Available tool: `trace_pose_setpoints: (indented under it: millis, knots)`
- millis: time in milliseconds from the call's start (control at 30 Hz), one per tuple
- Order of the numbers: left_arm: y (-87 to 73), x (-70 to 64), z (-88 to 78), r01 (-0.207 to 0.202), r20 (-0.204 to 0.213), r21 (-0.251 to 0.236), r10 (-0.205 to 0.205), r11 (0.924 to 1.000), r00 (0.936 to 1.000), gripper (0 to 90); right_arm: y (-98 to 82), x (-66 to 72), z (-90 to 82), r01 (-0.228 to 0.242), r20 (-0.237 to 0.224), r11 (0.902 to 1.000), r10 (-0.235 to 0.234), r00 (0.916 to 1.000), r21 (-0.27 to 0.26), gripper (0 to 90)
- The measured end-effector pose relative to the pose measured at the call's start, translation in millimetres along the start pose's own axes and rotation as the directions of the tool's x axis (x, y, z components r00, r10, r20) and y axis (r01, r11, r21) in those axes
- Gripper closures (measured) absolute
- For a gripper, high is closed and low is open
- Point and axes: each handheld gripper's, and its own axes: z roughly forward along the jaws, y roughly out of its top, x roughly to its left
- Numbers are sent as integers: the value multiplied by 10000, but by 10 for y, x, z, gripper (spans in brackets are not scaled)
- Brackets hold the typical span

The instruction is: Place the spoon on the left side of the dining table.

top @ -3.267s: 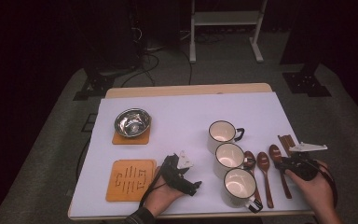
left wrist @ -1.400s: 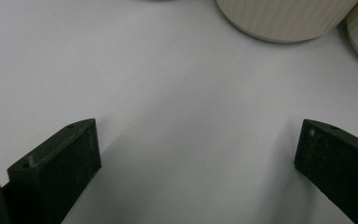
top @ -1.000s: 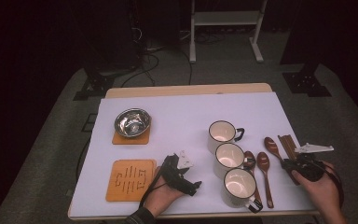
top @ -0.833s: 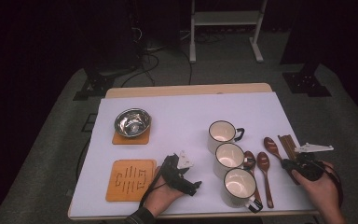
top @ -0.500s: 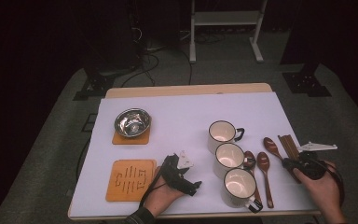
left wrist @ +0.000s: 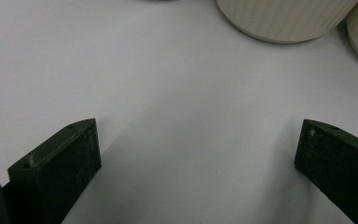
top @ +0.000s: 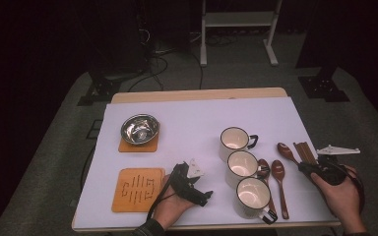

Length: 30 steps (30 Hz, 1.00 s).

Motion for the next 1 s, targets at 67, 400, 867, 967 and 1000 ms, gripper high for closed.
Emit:
trace_pose_setpoints:
  millis: [67,400,867,967,1000]
  knots:
    - [0,0,0,1,2,-2,-1,10000,10000,0,25,4,-4,0,-57,10000,0,10000,-60,810]
    - [0,-1,0,-4,5,5,4,10000,10000,0,132,11,-46,12,-214,9993,-20,9998,-373,810]
    - [0,2,-1,-39,17,39,39,10000,10000,0,335,43,-70,235,-331,9975,-258,9991,-673,810]
    - [0,2,0,-30,16,31,30,10000,10000,0,393,68,-70,336,-356,9965,-364,9987,-762,810]
    - [0,1,-1,-27,15,38,27,10000,10000,0,413,78,-70,374,-344,9961,-402,9986,-793,810]
